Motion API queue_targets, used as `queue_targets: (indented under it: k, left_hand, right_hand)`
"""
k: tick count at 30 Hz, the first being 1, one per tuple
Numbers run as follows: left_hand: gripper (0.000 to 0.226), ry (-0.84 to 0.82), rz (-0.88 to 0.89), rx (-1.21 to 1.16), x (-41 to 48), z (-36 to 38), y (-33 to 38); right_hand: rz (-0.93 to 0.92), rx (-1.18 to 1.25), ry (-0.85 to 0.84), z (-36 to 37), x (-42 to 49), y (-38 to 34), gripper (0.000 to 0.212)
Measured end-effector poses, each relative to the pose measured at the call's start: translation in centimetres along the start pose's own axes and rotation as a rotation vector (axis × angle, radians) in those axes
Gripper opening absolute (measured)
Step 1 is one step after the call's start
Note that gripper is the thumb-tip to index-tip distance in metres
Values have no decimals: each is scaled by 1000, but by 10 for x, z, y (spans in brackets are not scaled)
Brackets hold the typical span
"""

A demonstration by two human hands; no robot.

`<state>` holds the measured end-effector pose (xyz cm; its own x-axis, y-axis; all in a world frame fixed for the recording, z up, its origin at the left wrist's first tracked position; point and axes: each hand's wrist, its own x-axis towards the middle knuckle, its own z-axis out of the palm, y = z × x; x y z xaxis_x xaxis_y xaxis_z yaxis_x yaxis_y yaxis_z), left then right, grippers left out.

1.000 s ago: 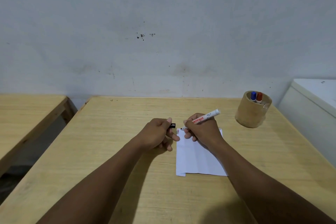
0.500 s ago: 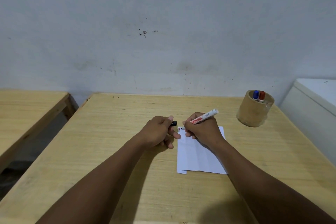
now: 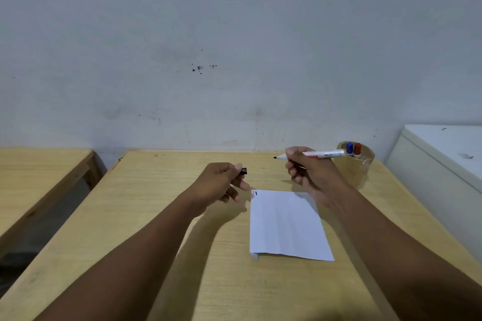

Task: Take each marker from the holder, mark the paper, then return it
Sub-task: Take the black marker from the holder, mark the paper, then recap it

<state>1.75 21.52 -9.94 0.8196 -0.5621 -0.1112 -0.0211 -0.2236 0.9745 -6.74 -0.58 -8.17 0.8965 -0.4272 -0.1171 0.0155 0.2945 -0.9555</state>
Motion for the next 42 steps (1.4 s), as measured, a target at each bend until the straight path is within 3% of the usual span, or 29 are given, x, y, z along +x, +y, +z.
queue_targets:
  k: [4,16,25,28,34,39,42]
  left_hand:
    - [27,-43,70,-48,6,10,42]
    - [19,-161,172,-72,16,73,94]
    - [19,-57,303,35,26,106,109]
    - [23,9,344,62,33,109,114]
    - [20,107,528,322,49,121,153]
    - [17,100,630,542,63,140,178]
    - [17,82,662,622,72,156,175]
  right_hand:
    - [53,173,-87,-17,-13,-39,20]
    - [-28,210,-26,-41,-36,-55,20]
    - [-33,297,38,-52,-30,-51,23]
    - [-68,189,157,-56,-20,-62,33]
    - [-154,-271,385,-87,-12,-106,70]
    - [-238,-658,340,-108,-14,-125,47]
    - [-259,-772,308,-114,-11,-121,31]
